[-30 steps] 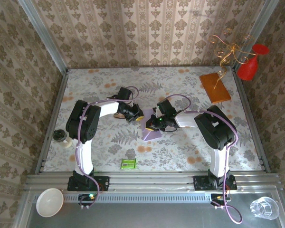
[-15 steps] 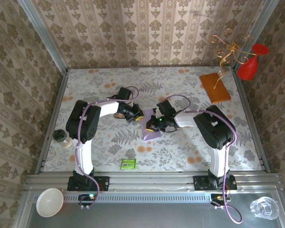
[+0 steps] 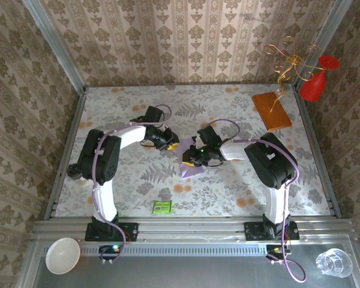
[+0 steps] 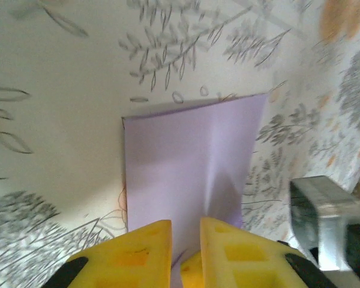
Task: Fold a paper plane with a square sheet of paper (pick it up from the middle)
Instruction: Fold the triangle a second time at the center of the table.
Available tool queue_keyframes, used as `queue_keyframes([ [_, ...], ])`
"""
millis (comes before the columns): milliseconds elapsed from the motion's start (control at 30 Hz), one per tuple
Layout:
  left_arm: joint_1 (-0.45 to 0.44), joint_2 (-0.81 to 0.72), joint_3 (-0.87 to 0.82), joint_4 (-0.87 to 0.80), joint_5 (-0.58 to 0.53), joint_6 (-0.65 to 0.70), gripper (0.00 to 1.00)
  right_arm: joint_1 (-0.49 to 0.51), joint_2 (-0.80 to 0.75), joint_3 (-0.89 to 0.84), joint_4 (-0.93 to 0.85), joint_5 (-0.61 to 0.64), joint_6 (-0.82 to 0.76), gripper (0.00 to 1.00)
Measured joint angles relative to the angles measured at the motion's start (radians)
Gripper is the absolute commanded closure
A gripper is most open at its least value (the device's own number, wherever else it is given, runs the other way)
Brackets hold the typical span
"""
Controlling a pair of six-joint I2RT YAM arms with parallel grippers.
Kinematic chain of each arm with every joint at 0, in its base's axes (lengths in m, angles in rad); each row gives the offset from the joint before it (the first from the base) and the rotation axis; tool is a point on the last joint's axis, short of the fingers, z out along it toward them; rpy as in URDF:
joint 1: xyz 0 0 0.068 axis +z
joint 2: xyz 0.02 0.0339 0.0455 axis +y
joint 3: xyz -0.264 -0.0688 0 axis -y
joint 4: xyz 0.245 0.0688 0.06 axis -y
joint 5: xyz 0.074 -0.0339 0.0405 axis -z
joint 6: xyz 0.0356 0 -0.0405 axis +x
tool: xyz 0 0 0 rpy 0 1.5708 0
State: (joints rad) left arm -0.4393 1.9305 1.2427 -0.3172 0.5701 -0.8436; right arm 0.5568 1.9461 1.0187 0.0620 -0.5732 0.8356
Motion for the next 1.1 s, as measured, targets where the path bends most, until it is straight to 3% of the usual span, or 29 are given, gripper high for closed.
queue_keyframes([
  [200,0.064,-0.116,-0.066,0.007,-0.042,-0.001,0.75,0.001,0.000,0.006,0.008,-0.021,0.002,0.60],
  [367,0.072,-0.153,-0.129,0.015,-0.055,-0.012,0.75,0.001,0.000,0.008,0.011,-0.030,0.002,0.59],
  [667,-0.031,-0.185,-0.171,0.034,-0.070,-0.026,0.92,0.001,0.004,0.007,-0.021,-0.001,-0.009,0.85],
  [833,-0.111,-0.184,-0.179,0.035,-0.067,-0.024,0.98,0.000,0.005,0.007,-0.045,0.017,-0.027,0.92],
  [1100,-0.151,-0.129,-0.177,0.035,-0.055,-0.019,1.00,0.000,0.006,0.014,-0.060,0.019,-0.029,0.98],
])
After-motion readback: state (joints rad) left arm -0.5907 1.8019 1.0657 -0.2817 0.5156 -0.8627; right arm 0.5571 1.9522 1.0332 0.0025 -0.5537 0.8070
